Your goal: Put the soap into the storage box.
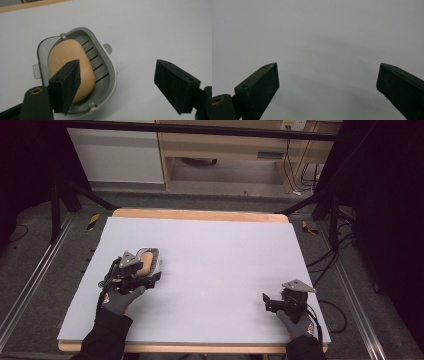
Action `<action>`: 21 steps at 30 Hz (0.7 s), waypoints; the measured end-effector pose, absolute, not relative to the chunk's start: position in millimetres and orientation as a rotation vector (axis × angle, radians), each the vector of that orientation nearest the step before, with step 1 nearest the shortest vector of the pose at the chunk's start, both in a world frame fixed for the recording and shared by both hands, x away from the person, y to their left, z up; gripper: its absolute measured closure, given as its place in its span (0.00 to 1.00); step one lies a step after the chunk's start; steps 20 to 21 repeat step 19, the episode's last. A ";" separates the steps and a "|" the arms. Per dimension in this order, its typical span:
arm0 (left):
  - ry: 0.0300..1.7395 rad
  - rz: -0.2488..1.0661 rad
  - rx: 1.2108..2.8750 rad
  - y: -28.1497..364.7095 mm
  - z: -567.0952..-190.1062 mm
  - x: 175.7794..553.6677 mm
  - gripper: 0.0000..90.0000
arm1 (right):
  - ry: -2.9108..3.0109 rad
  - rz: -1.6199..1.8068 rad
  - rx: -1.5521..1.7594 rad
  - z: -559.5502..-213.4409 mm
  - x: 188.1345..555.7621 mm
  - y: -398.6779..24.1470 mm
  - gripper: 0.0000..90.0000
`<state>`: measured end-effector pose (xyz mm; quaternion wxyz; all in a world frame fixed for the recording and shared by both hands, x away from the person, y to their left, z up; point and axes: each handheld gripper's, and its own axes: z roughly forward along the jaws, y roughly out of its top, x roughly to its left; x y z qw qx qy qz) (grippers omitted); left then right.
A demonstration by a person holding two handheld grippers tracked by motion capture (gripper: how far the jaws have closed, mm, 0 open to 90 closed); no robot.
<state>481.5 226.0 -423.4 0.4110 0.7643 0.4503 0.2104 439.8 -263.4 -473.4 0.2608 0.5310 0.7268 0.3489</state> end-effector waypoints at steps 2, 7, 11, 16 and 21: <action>1.137 0.531 1.920 231.1 -424.7 475.7 0.22 | 1.966 0.948 1.439 -473.2 439.4 -263.3 0.05; 1.157 0.531 1.923 246.4 -432.3 461.2 0.20 | 1.967 0.939 1.429 -473.7 439.2 -264.7 0.05; 1.167 0.523 1.929 252.1 -438.1 456.1 0.20 | 1.965 0.933 1.441 -474.3 438.8 -264.8 0.05; 1.181 0.532 1.952 258.5 -447.5 449.4 0.19 | 1.970 0.923 1.436 -475.6 438.4 -265.4 0.05; 1.191 0.538 1.967 261.0 -453.7 446.7 0.19 | 1.970 0.926 1.448 -475.4 437.6 -265.4 0.05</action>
